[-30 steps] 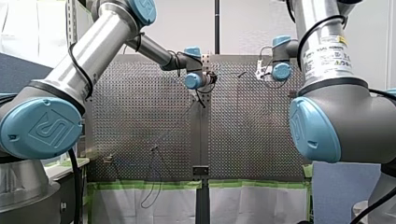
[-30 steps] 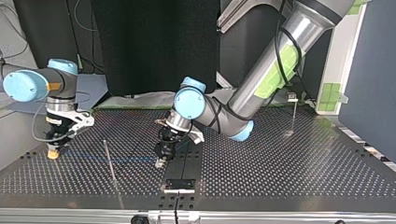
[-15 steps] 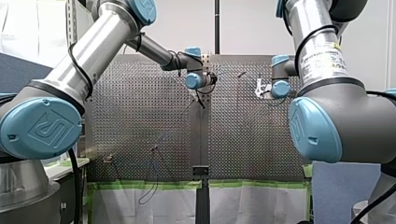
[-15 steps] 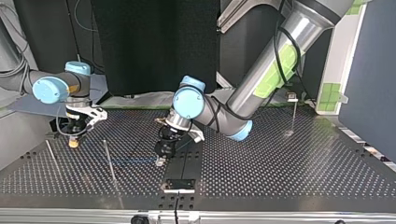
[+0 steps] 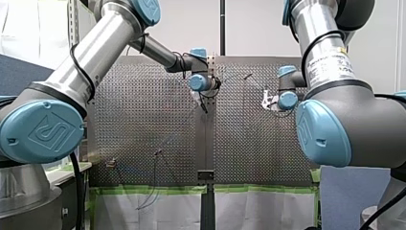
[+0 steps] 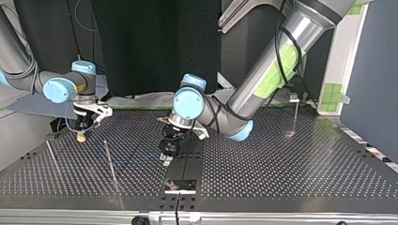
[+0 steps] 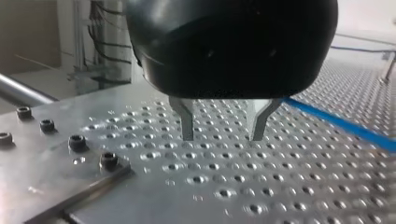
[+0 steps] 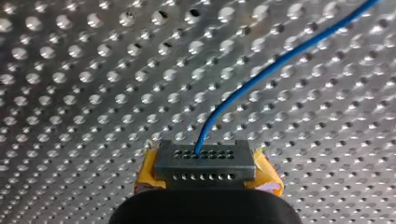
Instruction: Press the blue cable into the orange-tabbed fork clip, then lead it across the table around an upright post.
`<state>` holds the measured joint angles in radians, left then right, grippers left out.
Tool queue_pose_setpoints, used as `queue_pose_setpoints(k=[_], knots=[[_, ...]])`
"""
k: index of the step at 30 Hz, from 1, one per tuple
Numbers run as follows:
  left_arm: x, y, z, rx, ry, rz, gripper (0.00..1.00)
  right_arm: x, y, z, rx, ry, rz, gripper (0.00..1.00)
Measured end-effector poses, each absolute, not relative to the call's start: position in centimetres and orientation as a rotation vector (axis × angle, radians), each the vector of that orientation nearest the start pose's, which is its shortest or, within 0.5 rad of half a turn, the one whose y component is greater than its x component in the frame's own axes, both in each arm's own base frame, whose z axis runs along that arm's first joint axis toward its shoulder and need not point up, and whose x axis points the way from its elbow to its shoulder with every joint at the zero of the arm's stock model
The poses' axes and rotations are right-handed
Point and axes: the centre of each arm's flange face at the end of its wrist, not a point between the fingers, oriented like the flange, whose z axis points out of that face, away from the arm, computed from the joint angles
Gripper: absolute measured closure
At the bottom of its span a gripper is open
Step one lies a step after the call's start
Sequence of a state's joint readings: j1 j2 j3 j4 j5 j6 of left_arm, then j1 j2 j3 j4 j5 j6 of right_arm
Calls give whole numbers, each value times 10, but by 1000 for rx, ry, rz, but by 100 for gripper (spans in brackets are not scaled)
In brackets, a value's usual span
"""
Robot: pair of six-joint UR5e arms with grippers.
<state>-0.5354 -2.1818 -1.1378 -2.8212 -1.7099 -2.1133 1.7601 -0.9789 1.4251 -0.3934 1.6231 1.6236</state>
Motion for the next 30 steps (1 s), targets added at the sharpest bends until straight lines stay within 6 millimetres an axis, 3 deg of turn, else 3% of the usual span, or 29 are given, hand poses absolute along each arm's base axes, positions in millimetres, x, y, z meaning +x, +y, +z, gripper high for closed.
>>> queue_pose_setpoints(k=[6, 13, 23, 30], knots=[[576, -474, 351, -127, 1504, -687, 41, 248, -651, 230, 1333, -1229, 1300, 100], [585, -470, 331, -140, 1519, -625, 41, 237, -656, 205, 1354, -1245, 1256, 100], [592, -466, 328, -142, 1504, -614, 41, 227, -661, 179, 1389, -1249, 1199, 100], [594, -464, 327, -142, 1506, -608, 41, 221, -663, 173, 1417, -1231, 1159, 100]])
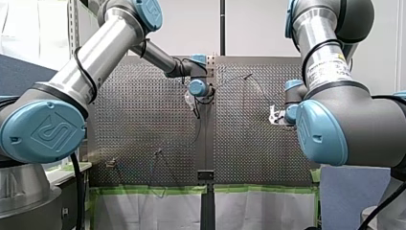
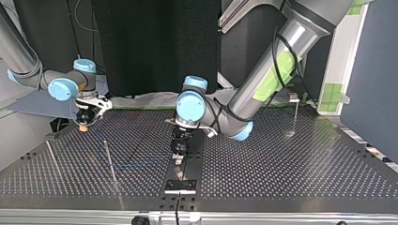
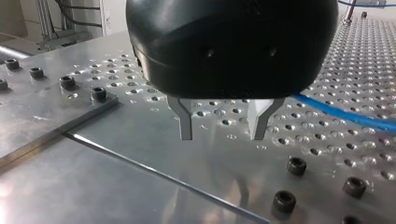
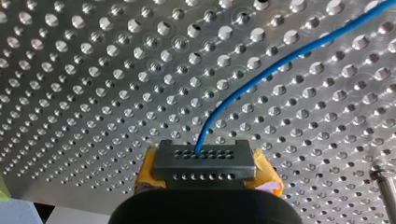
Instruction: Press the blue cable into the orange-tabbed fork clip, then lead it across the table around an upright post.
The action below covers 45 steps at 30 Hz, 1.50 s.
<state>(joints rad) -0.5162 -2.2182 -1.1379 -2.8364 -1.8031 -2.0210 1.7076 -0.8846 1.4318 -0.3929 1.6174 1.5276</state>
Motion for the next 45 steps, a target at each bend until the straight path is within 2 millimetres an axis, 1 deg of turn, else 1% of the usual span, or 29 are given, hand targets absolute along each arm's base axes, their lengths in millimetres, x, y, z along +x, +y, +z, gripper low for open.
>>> queue_pose_setpoints(k=[6, 9, 12, 26, 40, 45], knots=[[597, -459, 327, -148, 1505, -599, 41, 218, -664, 169, 1422, -1234, 1148, 100], [598, -457, 327, -147, 1510, -586, 41, 217, -663, 163, 1426, -1243, 1139, 100], [599, -454, 326, -148, 1515, -570, 41, 215, -662, 152, 1436, -1256, 1124, 100], [600, -451, 325, -151, 1520, -546, 41, 213, -654, 69, 1513, -1315, 1007, 100], [600, -451, 325, -151, 1521, -546, 41, 209, -643, -10, 1537, -1331, 985, 100], [600, -451, 325, -149, 1521, -546, 41, 207, -640, -35, 1542, -1333, 987, 100]])
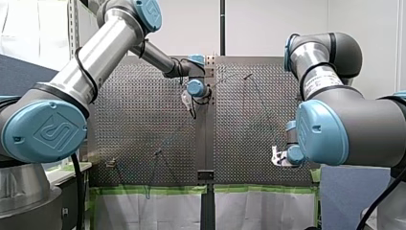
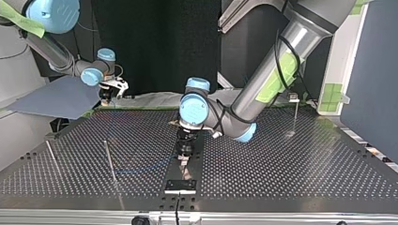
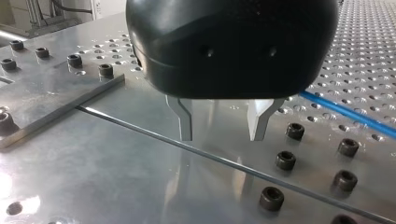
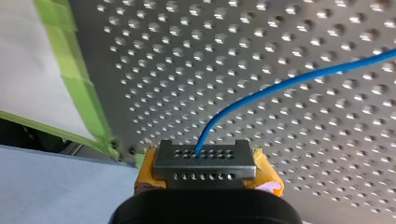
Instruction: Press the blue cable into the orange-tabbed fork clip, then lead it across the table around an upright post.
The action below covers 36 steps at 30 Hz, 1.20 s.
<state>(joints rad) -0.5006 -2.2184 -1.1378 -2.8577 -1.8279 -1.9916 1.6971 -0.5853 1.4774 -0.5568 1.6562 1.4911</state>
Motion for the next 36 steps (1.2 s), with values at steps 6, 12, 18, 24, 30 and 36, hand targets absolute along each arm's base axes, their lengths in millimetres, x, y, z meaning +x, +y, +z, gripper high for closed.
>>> queue_pose_setpoints(k=[6, 12, 18, 24, 30, 36], knots=[[600, -451, 325, -148, 1522, -547, 41, 205, -637, -66, 1551, -1328, 996, 100], [600, -451, 325, -149, 1522, -547, 41, 202, -627, -101, 1584, -1341, 976, 100], [600, -451, 325, -149, 1522, -547, 41, 201, -618, -122, 1612, -1354, 956, 100], [600, -451, 325, -149, 1522, -547, 41, 201, -617, -124, 1617, -1353, 954, 100], [601, -450, 325, -150, 1521, -546, 41, 199, -617, -125, 1617, -1353, 951, 100], [601, -448, 325, -152, 1523, -543, 41, 198, -618, -125, 1618, -1353, 950, 100]])
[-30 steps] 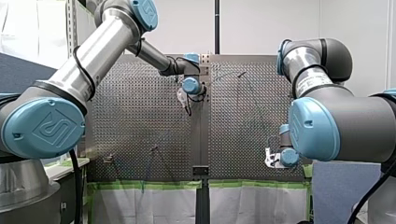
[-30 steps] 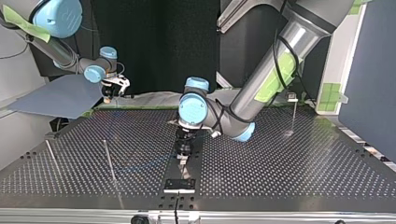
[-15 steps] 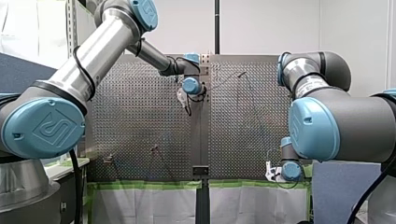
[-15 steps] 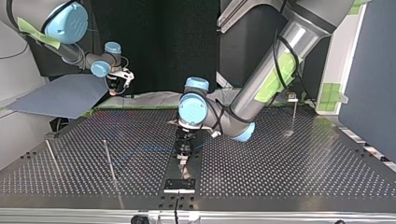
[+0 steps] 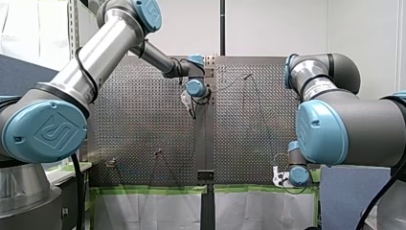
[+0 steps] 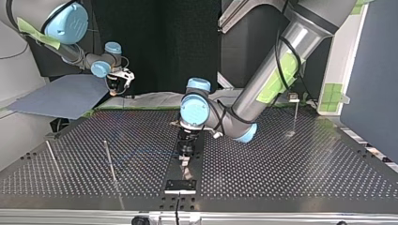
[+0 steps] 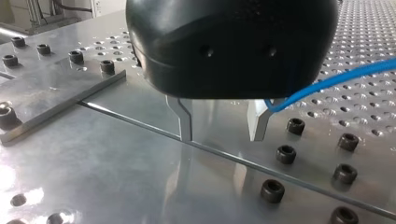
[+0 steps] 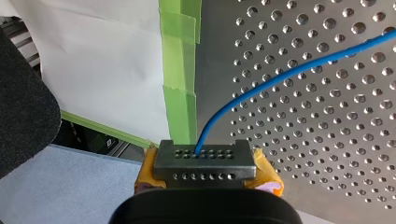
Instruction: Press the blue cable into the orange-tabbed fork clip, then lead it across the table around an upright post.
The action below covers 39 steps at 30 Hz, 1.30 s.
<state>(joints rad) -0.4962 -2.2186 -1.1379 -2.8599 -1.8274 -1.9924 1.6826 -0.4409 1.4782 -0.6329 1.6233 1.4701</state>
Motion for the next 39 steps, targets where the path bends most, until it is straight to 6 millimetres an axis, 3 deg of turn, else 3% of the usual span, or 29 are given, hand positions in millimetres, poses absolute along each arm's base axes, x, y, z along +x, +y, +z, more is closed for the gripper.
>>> queue_pose_setpoints(k=[7, 12, 19, 20, 21, 23, 33, 39], knots=[[602, -447, 324, -154, 1528, -538, 41, 196, -618, -125, 1617, -1355, 949, 100], [601, -448, 324, -151, 1531, -539, 35, 195, -618, -126, 1616, -1356, 949, 100], [597, -451, 322, -140, 1546, -531, 18, 192, -619, -127, 1617, -1359, 949, 100], [597, -451, 322, -139, 1547, -530, 9, 192, -619, -127, 1616, -1360, 949, 100], [596, -451, 322, -138, 1548, -530, 9, 191, -619, -127, 1616, -1360, 950, 100], [596, -451, 322, -135, 1552, -530, 0, 190, -619, -128, 1618, -1361, 951, 100], [586, -458, 321, -68, 1601, -534, 0, 186, -620, -130, 1620, -1366, 950, 100], [573, -466, 331, -18, 1627, -572, 0, 186, -619, -131, 1623, -1366, 952, 100]])
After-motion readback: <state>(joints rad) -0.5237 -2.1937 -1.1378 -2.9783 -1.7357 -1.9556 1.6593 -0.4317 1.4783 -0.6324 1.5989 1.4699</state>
